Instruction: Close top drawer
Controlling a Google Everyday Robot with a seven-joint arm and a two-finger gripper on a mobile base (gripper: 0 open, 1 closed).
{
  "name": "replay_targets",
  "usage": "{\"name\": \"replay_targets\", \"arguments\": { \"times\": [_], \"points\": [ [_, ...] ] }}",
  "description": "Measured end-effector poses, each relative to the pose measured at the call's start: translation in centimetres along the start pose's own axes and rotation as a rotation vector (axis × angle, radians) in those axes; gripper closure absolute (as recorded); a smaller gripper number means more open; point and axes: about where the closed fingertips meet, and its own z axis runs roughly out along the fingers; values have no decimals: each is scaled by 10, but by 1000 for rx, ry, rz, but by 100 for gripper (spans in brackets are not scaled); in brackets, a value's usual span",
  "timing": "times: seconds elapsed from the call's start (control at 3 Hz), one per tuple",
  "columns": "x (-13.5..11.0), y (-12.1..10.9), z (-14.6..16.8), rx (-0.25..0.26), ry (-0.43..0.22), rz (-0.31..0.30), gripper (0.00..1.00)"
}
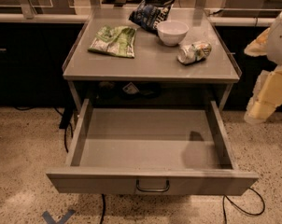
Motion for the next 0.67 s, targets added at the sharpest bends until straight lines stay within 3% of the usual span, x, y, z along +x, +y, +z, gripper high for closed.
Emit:
{"name": "replay_targets", "arguments": {
  "times": [0.67],
  "points": [
    [-1,9,14,12,-6,16,63]
  ]
}}
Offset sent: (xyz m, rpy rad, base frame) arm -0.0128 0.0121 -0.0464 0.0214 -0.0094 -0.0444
